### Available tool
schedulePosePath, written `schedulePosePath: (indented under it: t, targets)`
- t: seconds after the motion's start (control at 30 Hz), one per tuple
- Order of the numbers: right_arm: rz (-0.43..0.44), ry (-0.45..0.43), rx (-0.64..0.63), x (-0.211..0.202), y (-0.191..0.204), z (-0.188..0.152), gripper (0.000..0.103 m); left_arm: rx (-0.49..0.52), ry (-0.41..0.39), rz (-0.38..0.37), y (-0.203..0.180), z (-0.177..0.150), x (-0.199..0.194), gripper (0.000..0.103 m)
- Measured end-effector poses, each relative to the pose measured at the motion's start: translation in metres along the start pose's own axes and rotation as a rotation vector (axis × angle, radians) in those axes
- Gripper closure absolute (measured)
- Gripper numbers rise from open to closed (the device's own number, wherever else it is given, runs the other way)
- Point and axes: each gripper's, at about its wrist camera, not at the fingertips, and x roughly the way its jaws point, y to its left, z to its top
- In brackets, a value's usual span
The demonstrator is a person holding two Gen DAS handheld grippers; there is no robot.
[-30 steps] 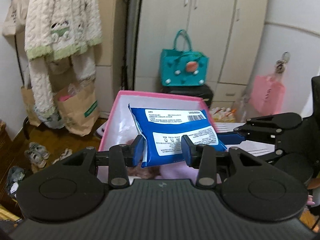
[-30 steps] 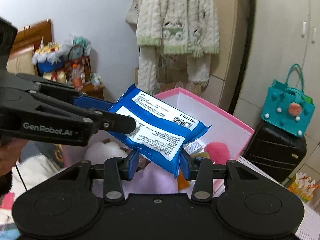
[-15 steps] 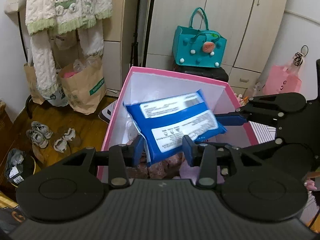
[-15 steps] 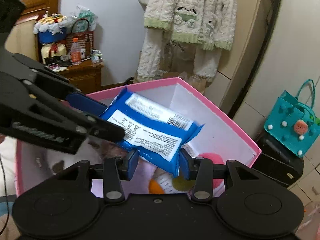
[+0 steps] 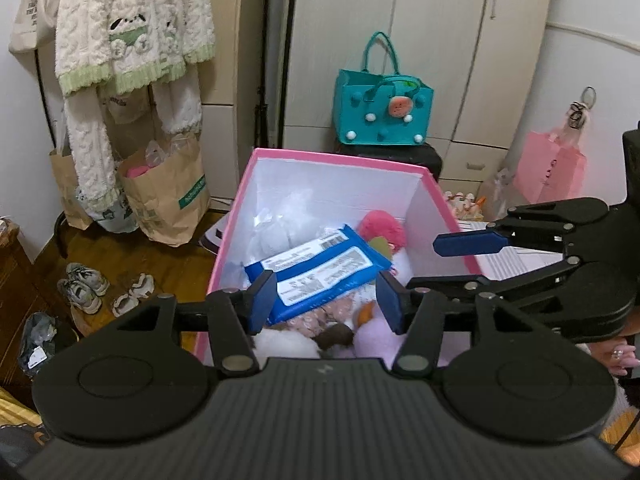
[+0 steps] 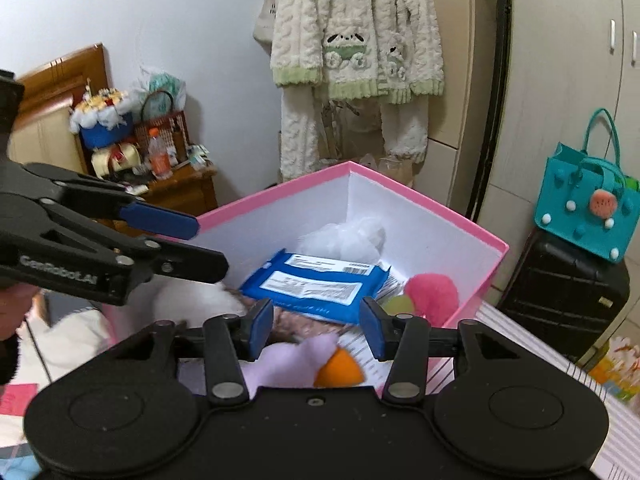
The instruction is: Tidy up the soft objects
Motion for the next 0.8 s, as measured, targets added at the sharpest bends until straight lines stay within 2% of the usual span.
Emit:
schedulePosePath:
  t: [0.2, 0.3, 0.47, 0.63, 0.77, 0.8]
  targets:
    - [-0.01, -0.017, 0.008, -0.031, 0.012, -0.006, 0.046, 0.0, 0.018, -0.028, -0.009, -0.001, -0.016, 0.049]
    - [-0.007, -0.056, -0.022, -0.05, 0.02, -0.011, 0.046, 0.017, 0.025, -0.065, -0.016, -0.001, -0.028, 0.049]
    - [0.004, -0.097, 0.014, -0.076, 0.023, -0.017, 0.045, 0.047, 0.038, -0.133, -0.03, -0.001, -0.053, 0.046]
    - [-0.05, -0.112, 0.038, -0.103, 0.027, -0.024, 0.034, 0.08, 0.041, -0.153, -0.046, -0.007, -0.077, 0.043]
    - [-0.097, -0.054, 0.103, -0.117, 0.026, -0.031, 0.029, 0.113, 0.065, -0.193, -0.06, -0.017, -0.088, 0.04]
    - [-0.1, -0.046, 0.112, -0.121, 0.026, -0.034, 0.023, 0.124, 0.063, -0.193, -0.063, -0.019, -0.091, 0.036]
